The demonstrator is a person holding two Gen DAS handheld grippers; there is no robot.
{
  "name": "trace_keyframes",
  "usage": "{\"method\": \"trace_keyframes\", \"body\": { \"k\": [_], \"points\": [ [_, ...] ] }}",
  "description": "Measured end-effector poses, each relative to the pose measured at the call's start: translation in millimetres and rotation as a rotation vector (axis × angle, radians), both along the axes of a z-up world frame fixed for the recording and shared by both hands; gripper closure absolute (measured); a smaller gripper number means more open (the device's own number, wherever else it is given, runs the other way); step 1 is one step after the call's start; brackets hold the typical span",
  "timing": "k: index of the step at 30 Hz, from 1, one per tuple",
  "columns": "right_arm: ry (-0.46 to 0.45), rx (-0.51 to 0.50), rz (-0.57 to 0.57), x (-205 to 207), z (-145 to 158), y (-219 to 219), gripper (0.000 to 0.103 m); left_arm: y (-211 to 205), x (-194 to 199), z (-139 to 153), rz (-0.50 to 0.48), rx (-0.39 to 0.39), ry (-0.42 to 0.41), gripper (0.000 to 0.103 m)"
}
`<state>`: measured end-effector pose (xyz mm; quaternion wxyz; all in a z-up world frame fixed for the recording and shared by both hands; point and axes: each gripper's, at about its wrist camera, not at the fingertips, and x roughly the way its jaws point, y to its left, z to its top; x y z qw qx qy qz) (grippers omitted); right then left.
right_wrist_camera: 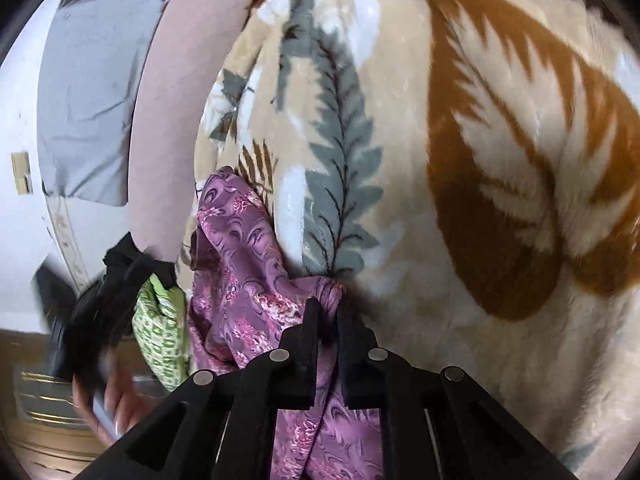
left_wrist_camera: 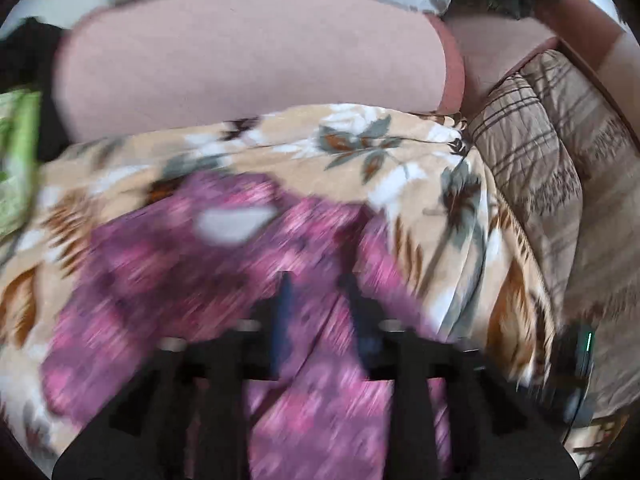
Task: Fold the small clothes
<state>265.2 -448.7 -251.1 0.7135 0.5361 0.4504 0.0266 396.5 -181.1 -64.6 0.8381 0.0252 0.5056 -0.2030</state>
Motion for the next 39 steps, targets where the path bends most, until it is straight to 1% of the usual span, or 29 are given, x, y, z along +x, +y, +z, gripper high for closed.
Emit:
{"method": "trace_keyframes", "body": {
  "k": [1,2,3,4,5,8,10,11,12,13,14,16,18,19,20,21,22,25,26,28,29,31,32,33,34,35,36,38,39],
  "points": [
    [0.001,-0.025,0.004,2.3,3.3,1.0,0.090,19.4,-23.6,5.4,0.015,-0.016,-0.026,0.040],
    [-0.007,-0.060,0.014,5.5,10.8,5.5,0.082,39.5,-45.9,7.4,0.031,-0.031,-0.042,0.035],
    [-0.019,-0.064,0.022,4.5,14.3,5.7,0.077,59.5,-67.7,6.9,0.058,-0.032,-0.053,0.035],
    [-0.036,-0.074,0.023,1.4,15.6,2.6,0.064,79.8,-88.3,4.0,0.089,-0.027,-0.058,0.035],
    [-0.057,-0.086,0.013,3.6,17.3,3.8,0.056,96.4,-104.6,-1.1,0.120,-0.015,-0.062,0.035],
    [-0.135,-0.173,-0.022,-12.3,35.8,8.2,0.056,150.4,-160.7,-22.2,0.237,0.069,-0.066,0.035],
    [-0.192,-0.254,0.010,-34.1,48.7,22.3,0.056,187.6,-193.1,-42.0,0.308,0.106,-0.047,0.035],
    [-0.204,-0.286,0.022,-44.0,52.2,29.5,0.056,196.1,-200.1,-48.8,0.325,0.121,-0.040,0.035],
    [-0.215,-0.320,0.042,-59.9,54.2,41.1,0.056,212.0,-211.5,-60.4,0.359,0.124,-0.008,0.035],
    [-0.212,-0.324,0.062,-73.5,53.0,50.6,0.056,220.2,-216.5,-67.2,0.372,0.098,0.024,0.035],
    [-0.216,-0.313,0.075,-85.5,50.9,58.0,0.056,230.2,-222.7,-73.6,0.381,0.026,0.069,0.035],
    [-0.229,-0.296,0.104,-108.9,51.5,73.9,0.056,236.9,-229.3,-78.0,0.381,-0.093,0.109,0.035],
    [-0.237,-0.292,0.136,-136.2,58.1,90.1,0.056,233.5,-229.7,-78.3,0.359,-0.135,0.124,0.035],
    [-0.241,-0.297,0.150,-148.5,62.0,97.6,0.056,226.8,-226.9,-82.2,0.340,-0.121,0.131,0.036],
    [-0.244,-0.301,0.158,-158.7,66.9,102.4,0.056,220.9,-223.0,-85.1,0.333,-0.106,0.135,0.050],
    [-0.254,-0.306,0.163,-171.3,75.6,107.9,0.056,215.8,-219.2,-88.0,0.318,-0.102,0.145,0.083],
    [-0.268,-0.312,0.170,-177.1,83.1,113.6,0.056,210.7,-216.9,-92.1,0.294,-0.093,0.158,0.096],
    [-0.309,-0.389,0.186,-198.7,114.7,126.4,0.056,204.3,-220.4,-98.0,0.301,-0.009,0.136,0.098],
    [-0.332,-0.427,0.191,-206.8,127.1,130.4,0.056,205.9,-223.3,-97.7,0.299,-0.019,0.153,0.098],
    [-0.332,-0.478,0.181,-212.9,136.1,133.3,0.054,213.8,-231.1,-91.3,0.286,-0.068,0.165,0.099],
    [-0.321,-0.490,0.182,-211.2,136.0,133.3,0.050,218.9,-235.5,-87.2,0.275,-0.082,0.160,0.098],
    [-0.269,-0.492,0.191,-211.2,125.8,130.0,0.046,236.4,-248.8,-74.4,0.283,-0.063,0.123,0.097],
    [-0.198,-0.478,0.208,-209.4,113.4,128.2,0.046,244.9,-252.9,-70.5,0.295,-0.050,0.113,0.094],
    [-0.151,-0.453,0.229,-208.9,102.9,128.3,0.046,256.8,-256.3,-66.6,0.315,-0.038,0.103,0.085],
    [-0.136,-0.437,0.237,-209.5,96.8,128.0,0.046,272.5,-259.6,-63.9,0.352,-0.023,0.096,0.078],
    [-0.109,-0.426,0.249,-210.6,86.1,129.6,0.046,283.5,-262.3,-62.8,0.381,-0.007,0.092,0.060],
    [-0.082,-0.428,0.257,-211.2,79.3,131.8,0.046,299.5,-264.5,-62.7,0.425,0.018,0.084,0.046],
    [-0.062,-0.426,0.284,-211.2,71.6,137.3,0.046,313.0,-267.6,-66.6,0.454,0.025,0.094,0.044],
    [-0.052,-0.431,0.295,-209.9,69.2,139.4,0.046,318.0,-266.8,-72.4,0.454,0.008,0.132,0.044]
  ]
}}
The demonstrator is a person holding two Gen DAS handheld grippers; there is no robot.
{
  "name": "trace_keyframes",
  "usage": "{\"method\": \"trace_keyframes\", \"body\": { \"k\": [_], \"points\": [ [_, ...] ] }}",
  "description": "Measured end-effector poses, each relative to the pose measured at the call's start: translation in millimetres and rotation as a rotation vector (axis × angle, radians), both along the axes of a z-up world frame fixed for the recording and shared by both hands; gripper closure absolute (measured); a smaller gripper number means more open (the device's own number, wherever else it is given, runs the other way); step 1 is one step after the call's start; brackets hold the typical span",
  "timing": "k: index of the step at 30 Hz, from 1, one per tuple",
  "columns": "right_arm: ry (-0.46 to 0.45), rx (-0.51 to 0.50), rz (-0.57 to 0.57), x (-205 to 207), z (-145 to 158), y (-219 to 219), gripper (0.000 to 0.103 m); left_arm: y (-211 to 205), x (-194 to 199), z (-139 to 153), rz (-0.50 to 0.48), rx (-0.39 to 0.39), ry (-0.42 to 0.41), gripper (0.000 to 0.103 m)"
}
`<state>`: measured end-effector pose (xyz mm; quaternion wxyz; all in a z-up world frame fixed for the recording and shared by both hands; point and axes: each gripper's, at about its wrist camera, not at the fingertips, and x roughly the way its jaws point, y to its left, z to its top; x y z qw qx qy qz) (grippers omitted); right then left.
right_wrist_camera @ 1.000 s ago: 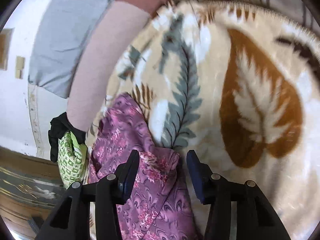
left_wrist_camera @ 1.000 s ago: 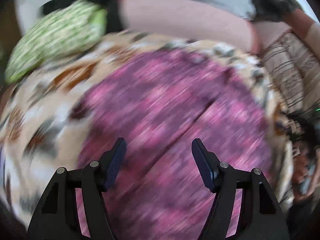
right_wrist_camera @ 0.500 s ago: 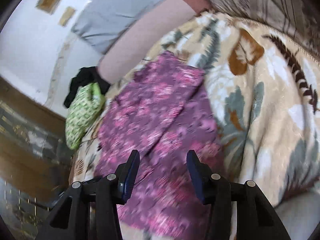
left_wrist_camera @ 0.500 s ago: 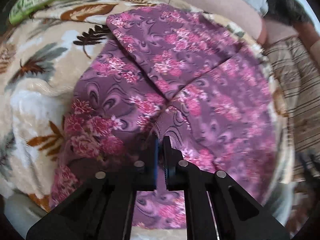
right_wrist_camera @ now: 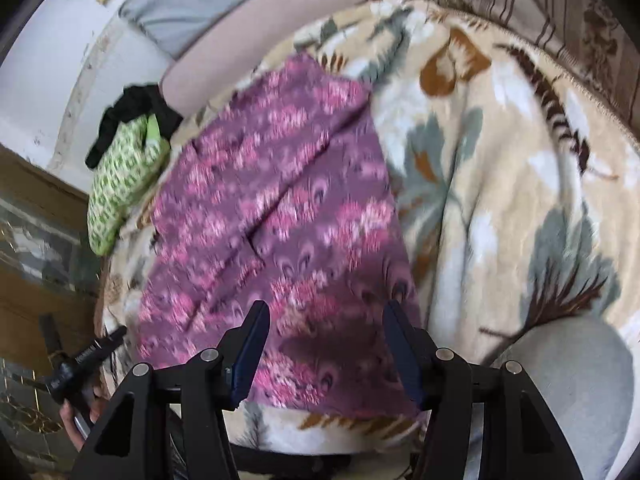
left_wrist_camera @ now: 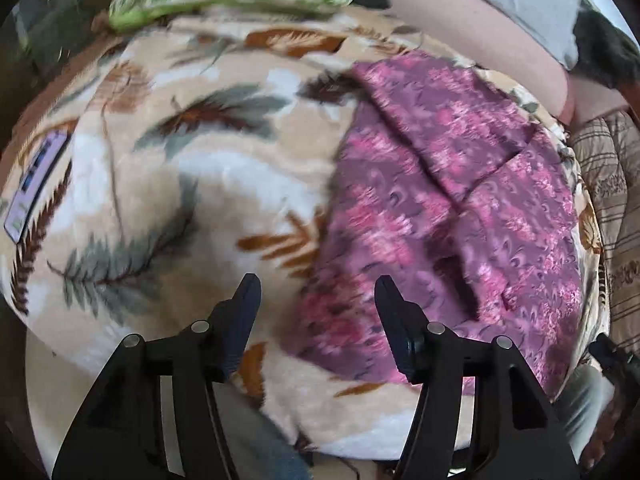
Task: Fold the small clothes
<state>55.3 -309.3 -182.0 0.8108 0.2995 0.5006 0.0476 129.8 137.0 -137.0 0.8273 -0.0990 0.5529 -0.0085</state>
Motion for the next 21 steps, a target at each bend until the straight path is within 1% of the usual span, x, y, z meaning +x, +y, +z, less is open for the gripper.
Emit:
{"method": "trace_keyframes", "body": {
  "k": [2,5,7,8,9,10,11,12,13,15,16,18,19,20,21],
  "points": [
    [0.033,-0.014,0.009,2.3,-5.5,2.3,0.046,0.5,3.2,-7.9,-0.014,-0.014,0.038,0.044],
    [0.071,-0.058,-0.010,4.9,-10.0,-3.4,0.046,-0.6,10.5,-17.9,0.014,-0.032,0.052,0.044],
    [0.101,-0.082,-0.025,9.2,-16.4,-10.6,0.046,-7.9,21.5,-35.4,-0.011,-0.045,0.119,0.044],
    [0.127,-0.086,-0.024,13.2,-22.0,-14.2,0.046,-11.6,23.4,-41.3,-0.032,-0.047,0.139,0.044],
    [0.166,-0.096,-0.030,17.3,-29.3,-18.6,0.046,-17.3,24.6,-45.3,-0.050,-0.011,0.141,0.045],
    [0.182,-0.093,-0.030,19.8,-33.7,-20.5,0.047,-23.5,23.5,-44.0,-0.054,0.034,0.124,0.046],
    [0.189,-0.086,-0.028,21.3,-36.7,-20.8,0.051,-25.6,22.7,-41.9,-0.059,0.045,0.113,0.059],
    [0.199,-0.071,-0.025,22.4,-40.4,-20.5,0.052,-27.1,21.7,-39.9,-0.066,0.039,0.105,0.076],
    [0.207,-0.076,-0.020,23.2,-41.8,-18.3,0.052,-26.2,21.4,-39.2,-0.064,0.025,0.112,0.080],
    [0.253,-0.161,-0.010,26.9,-47.4,-11.2,0.052,-23.8,21.4,-38.8,-0.055,0.016,0.113,0.080],
    [0.255,-0.164,-0.011,26.2,-48.2,-9.7,0.053,-22.4,21.4,-38.9,-0.053,0.009,0.117,0.080],
    [0.238,-0.181,0.008,26.7,-44.0,-4.9,0.053,-22.3,21.6,-39.5,-0.060,0.023,0.132,0.079],
    [0.226,-0.180,0.010,26.2,-40.8,-4.0,0.056,-23.8,21.9,-39.8,-0.061,0.029,0.135,0.079],
    [0.213,-0.165,-0.006,24.3,-38.1,-6.2,0.058,-25.4,21.0,-39.3,-0.060,0.031,0.138,0.079],
    [0.196,-0.140,-0.021,21.4,-34.2,-8.5,0.058,-26.5,21.9,-38.8,-0.058,0.031,0.141,0.079]
  ]
}}
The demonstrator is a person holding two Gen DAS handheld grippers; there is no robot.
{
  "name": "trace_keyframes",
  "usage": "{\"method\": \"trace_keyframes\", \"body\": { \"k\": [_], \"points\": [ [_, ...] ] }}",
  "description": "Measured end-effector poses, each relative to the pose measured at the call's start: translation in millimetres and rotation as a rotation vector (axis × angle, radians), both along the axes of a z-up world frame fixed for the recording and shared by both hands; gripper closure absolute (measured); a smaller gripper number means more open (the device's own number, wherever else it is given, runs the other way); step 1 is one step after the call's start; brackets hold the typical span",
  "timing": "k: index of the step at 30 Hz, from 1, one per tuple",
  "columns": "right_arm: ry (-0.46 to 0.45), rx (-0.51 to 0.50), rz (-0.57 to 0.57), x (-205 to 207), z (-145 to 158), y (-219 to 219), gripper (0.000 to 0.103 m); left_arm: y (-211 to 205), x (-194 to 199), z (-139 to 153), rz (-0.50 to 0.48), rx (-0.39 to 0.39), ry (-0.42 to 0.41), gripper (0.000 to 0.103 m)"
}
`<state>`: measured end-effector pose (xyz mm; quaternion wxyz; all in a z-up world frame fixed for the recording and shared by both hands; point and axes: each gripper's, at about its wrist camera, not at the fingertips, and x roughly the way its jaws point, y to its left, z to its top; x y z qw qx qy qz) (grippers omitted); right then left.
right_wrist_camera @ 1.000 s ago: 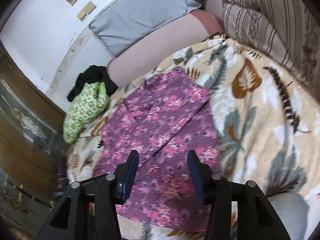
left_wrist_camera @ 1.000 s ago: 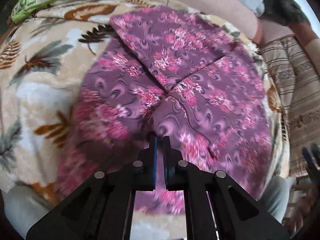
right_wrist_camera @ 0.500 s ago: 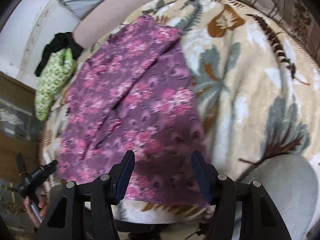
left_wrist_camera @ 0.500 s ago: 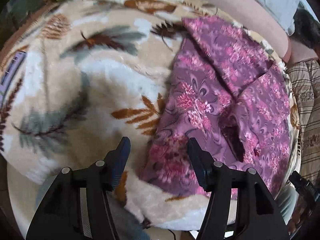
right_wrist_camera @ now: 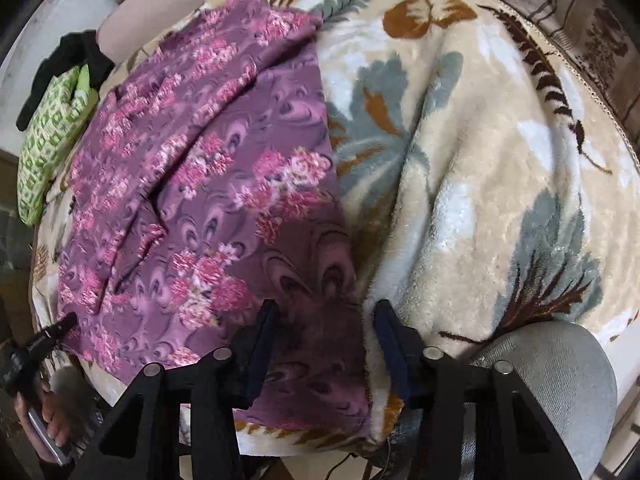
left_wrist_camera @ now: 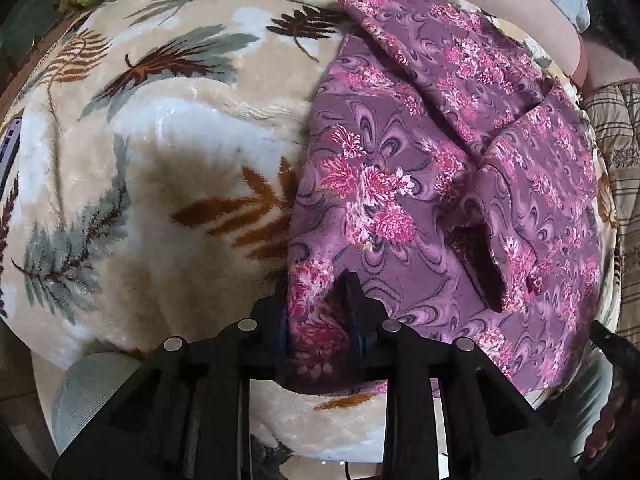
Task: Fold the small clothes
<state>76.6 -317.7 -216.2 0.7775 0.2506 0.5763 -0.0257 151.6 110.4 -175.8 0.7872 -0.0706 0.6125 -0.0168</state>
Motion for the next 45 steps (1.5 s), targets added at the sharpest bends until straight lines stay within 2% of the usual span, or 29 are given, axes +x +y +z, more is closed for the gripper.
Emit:
{"method": "trace_keyframes", "body": {
  "k": [2,4,6,8,10,16,17,18,19,20,22,24,28,29,31,33,34,36,38,39,41,43,44,45],
  "points": [
    [-0.004,0.076,0.011,-1.7,0.3,-0.6,0.058,-1.5,0.4,-1.7,0.003,0.005,-0.001,0.078],
    [0.017,0.109,0.007,-4.0,-4.4,-1.0,0.058,-1.5,1.3,-4.4,-0.001,0.013,-0.002,0.078],
    [0.044,0.090,-0.010,-5.3,-8.7,-5.5,0.058,-0.4,0.5,-4.1,0.005,0.010,-0.004,0.079],
    [0.086,0.133,-0.004,-6.2,-20.4,-7.7,0.058,0.7,0.2,-3.4,0.010,0.005,0.002,0.079],
    [0.114,0.098,-0.037,-9.9,-25.2,-13.3,0.060,1.8,0.5,-3.7,0.011,0.002,0.012,0.078],
    [0.129,0.101,-0.033,-2.1,-29.6,-8.2,0.059,3.4,3.3,-5.5,0.023,-0.002,0.022,0.079],
    [0.129,0.099,-0.045,-1.0,-30.4,-7.4,0.063,2.4,2.6,-4.9,0.023,0.005,0.018,0.083],
    [0.126,0.084,-0.054,-0.9,-29.1,-5.7,0.067,0.6,1.4,-3.2,0.019,0.024,0.013,0.095],
    [0.113,0.056,-0.043,-1.6,-24.6,-3.7,0.081,-0.1,-0.9,-0.5,0.016,0.017,0.010,0.097],
    [0.096,0.056,-0.033,-3.6,-21.4,-4.0,0.100,-0.6,-3.1,2.1,0.016,0.008,0.009,0.097],
    [0.069,0.087,-0.040,-8.6,-10.8,-8.7,0.100,-1.8,-13.1,15.4,-0.003,0.011,0.004,0.097],
    [0.021,0.064,-0.020,-15.4,12.1,-11.7,0.100,-2.9,-24.0,30.1,-0.029,-0.002,0.025,0.097],
    [-0.035,-0.046,0.032,-25.5,57.8,-13.4,0.100,-12.8,-55.8,64.1,-0.142,0.052,0.034,0.097],
    [-0.047,-0.104,0.040,-29.5,70.2,-13.5,0.100,-15.5,-61.3,66.5,-0.162,0.062,0.035,0.097],
    [-0.027,-0.127,0.066,-29.2,72.7,-19.1,0.100,-22.9,-70.9,58.5,-0.189,0.108,0.065,0.097],
    [0.014,-0.118,0.059,-23.4,61.4,-25.5,0.100,-32.6,-69.8,40.5,-0.204,0.156,0.084,0.097],
    [0.038,-0.109,0.050,-18.2,51.3,-28.1,0.100,-33.6,-67.9,25.4,-0.196,0.158,0.118,0.097],
    [0.082,-0.107,0.065,-7.0,37.1,-24.6,0.100,-37.3,-69.1,10.3,-0.214,0.163,0.135,0.096],
    [0.071,-0.066,0.033,-8.1,36.8,-28.4,0.100,-36.9,-73.7,13.3,-0.235,0.181,0.114,0.095],
    [0.037,-0.057,0.020,-12.3,44.0,-30.6,0.100,-33.7,-76.2,19.9,-0.240,0.170,0.091,0.094],
    [-0.041,-0.104,-0.025,-27.4,64.1,-33.1,0.098,-24.1,-79.3,35.1,-0.229,0.136,0.038,0.094],
    [-0.092,-0.142,-0.050,-35.5,82.5,-38.0,0.093,-11.8,-78.1,53.9,-0.213,0.105,-0.011,0.088],
    [-0.133,-0.138,-0.069,-39.8,92.8,-42.7,0.089,-6.5,-77.0,62.1,-0.202,0.094,-0.034,0.081],
    [-0.174,-0.118,-0.081,-41.9,100.7,-47.3,0.079,0.1,-75.8,75.3,-0.174,0.072,-0.081,0.074]
  ]
}}
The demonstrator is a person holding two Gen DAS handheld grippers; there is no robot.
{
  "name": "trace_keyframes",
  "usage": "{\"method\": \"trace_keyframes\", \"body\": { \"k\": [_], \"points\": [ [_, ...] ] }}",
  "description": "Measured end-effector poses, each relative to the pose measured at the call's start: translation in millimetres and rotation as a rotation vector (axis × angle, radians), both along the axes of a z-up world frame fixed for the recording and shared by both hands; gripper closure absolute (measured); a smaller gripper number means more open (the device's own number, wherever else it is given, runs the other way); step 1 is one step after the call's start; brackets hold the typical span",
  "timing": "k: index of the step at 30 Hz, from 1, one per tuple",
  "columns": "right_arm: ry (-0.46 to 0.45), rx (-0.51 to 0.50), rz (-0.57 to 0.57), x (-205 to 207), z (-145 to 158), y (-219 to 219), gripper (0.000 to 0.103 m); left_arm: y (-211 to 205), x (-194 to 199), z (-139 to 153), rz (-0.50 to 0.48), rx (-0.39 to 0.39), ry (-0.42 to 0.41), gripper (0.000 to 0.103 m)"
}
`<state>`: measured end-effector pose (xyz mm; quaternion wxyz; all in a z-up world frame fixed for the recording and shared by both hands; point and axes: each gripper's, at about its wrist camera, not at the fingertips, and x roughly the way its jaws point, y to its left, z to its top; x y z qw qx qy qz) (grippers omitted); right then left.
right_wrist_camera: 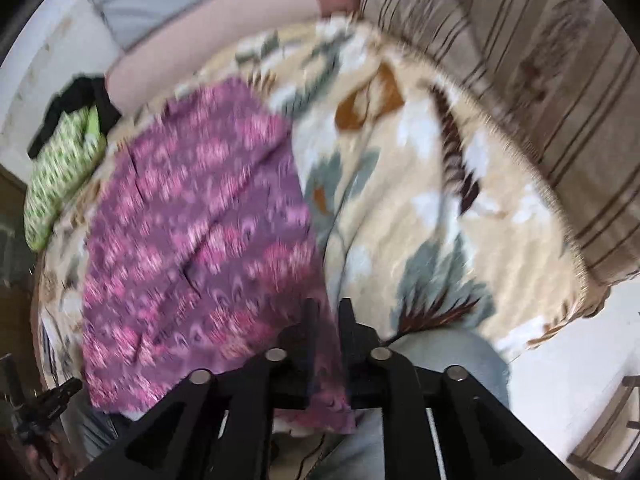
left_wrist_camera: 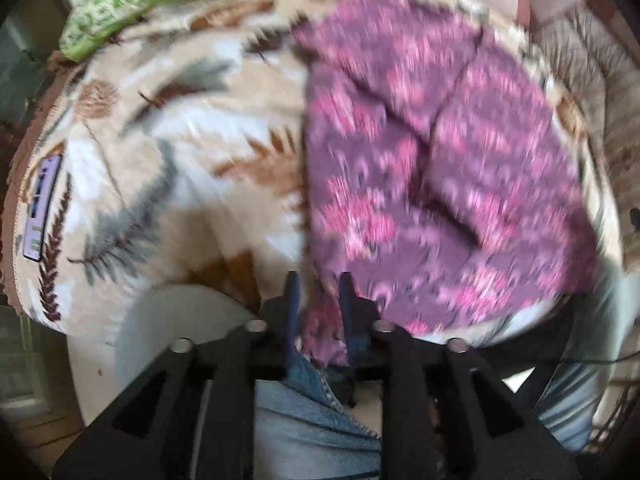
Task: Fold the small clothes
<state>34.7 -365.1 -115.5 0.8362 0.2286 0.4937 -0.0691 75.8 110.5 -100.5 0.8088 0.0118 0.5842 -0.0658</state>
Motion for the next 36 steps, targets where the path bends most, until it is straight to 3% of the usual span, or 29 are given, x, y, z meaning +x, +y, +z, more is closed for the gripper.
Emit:
{"method": "trace_keyframes", "body": {
  "k": [1,2,3,4,9,11,14,25,32,36],
  "points": [
    [-0.038,0.022,0.002,-0.7,6.6,-2.3,0.062,-0.4,1.3,7.1,0.014,-0.016,-0.022,0.069],
    [-0.097,0.045,0.019,-1.6,16.9,-1.6,0.046,2.0,3.4,17.7,0.037,-0.047,-0.059,0.056],
    [-0.130,0.049,0.032,0.1,23.5,3.3,0.041,2.1,7.0,24.4,0.044,-0.060,-0.078,0.048],
    [-0.153,0.047,0.046,2.4,29.4,7.4,0.038,-0.7,9.3,29.7,0.046,-0.067,-0.097,0.048],
    [-0.290,0.180,0.103,7.9,62.3,22.0,0.038,-13.8,24.0,59.1,0.067,-0.091,-0.161,0.048],
    [-0.318,0.183,0.118,9.6,79.5,33.1,0.038,-21.9,24.9,70.4,0.059,-0.131,-0.175,0.048],
    [-0.338,0.184,0.139,15.3,105.0,46.8,0.038,-32.3,24.6,82.7,0.046,-0.121,-0.193,0.048],
    [-0.359,0.180,0.184,51.7,149.1,50.7,0.038,-42.4,30.7,120.7,0.036,-0.147,-0.235,0.048],
    [-0.363,0.136,0.211,91.7,172.5,47.7,0.037,-45.0,71.2,151.5,0.021,-0.153,-0.261,0.048],
    [-0.347,0.142,0.261,129.8,167.4,46.4,0.037,-49.0,113.3,149.4,-0.001,-0.138,-0.238,0.048]
  ]
}}
